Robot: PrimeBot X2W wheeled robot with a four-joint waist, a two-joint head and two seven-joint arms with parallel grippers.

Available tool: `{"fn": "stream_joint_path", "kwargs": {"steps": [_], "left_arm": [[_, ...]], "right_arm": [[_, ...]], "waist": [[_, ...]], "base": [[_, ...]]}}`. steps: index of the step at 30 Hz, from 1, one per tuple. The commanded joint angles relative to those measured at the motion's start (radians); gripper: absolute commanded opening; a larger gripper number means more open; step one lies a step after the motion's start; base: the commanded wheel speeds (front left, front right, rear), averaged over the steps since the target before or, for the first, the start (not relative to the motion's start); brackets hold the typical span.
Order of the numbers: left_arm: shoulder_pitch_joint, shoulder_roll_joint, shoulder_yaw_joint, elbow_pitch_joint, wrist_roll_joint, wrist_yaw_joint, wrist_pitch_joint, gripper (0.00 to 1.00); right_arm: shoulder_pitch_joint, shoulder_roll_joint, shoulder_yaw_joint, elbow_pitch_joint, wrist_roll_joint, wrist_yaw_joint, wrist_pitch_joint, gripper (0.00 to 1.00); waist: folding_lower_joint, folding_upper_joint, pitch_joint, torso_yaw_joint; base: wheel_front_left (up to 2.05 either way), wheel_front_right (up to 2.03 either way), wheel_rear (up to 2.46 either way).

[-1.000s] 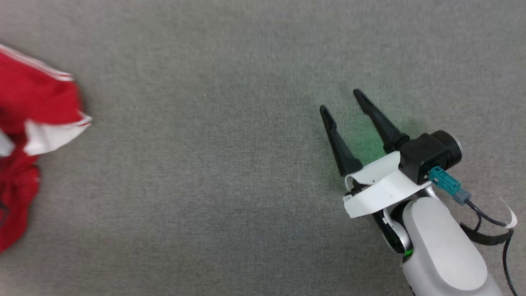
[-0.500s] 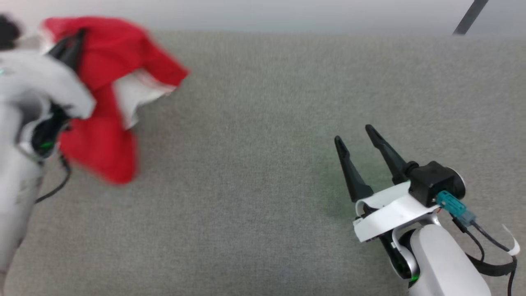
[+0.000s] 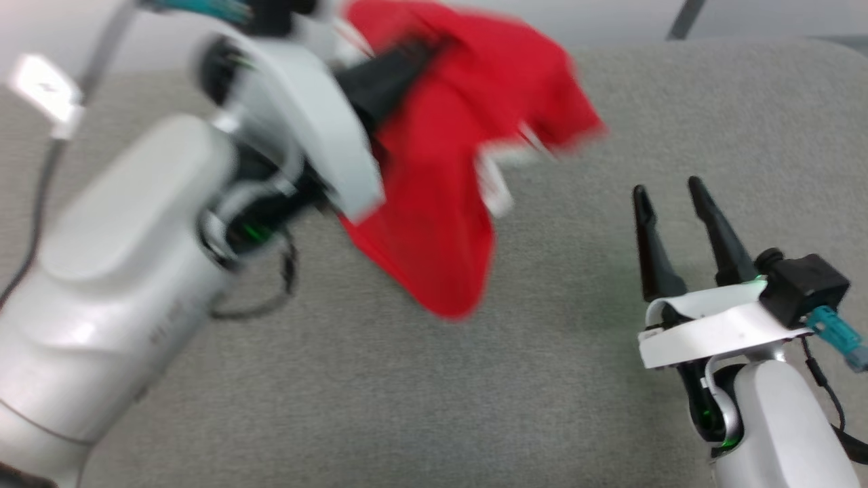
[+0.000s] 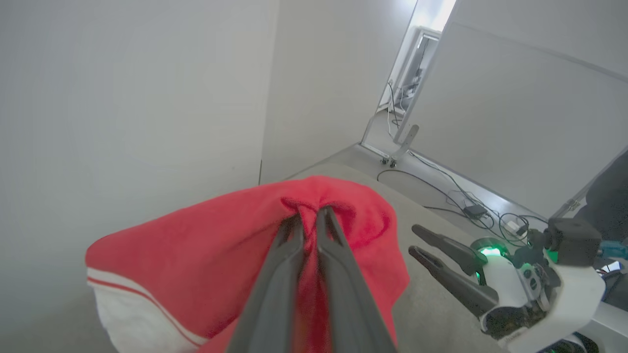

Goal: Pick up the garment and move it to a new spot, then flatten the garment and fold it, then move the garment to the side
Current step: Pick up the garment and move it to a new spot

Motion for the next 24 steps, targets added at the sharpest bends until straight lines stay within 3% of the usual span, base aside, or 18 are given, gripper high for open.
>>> {"fn": "stream_joint_path", "kwargs": {"steps": [1,6,13,24], "left_arm": [[-0.003,0.006,-0.041,-0.042,-0.032,0.001,0.032,0.0],[0.015,0.041,-0.185,-0.059,-0.054,0.001,0.116,0.0],[0.008,0.027,-0.335,0.105,-0.075,0.001,0.173,0.0],[0.035,0.004,-0.431,0.31,0.006,0.007,0.302,0.0]], "right_arm": [[0.004,0.004,-0.016,-0.01,0.008,0.0,-0.001,1.0],[-0.002,0.007,-0.042,-0.028,0.031,0.0,-0.001,1.0],[-0.017,0.008,-0.042,-0.045,0.075,0.0,-0.001,1.0],[-0.052,0.008,-0.027,-0.068,0.123,0.0,-0.001,1.0]], "waist": [[0.0,0.0,0.043,-0.045],[0.0,0.0,0.082,-0.082],[0.0,0.0,0.133,-0.119],[0.0,0.0,0.223,-0.188]], "base": [[0.0,0.0,0.0],[0.0,0.0,0.0],[0.0,0.0,0.0],[0.0,0.0,0.0]]}}
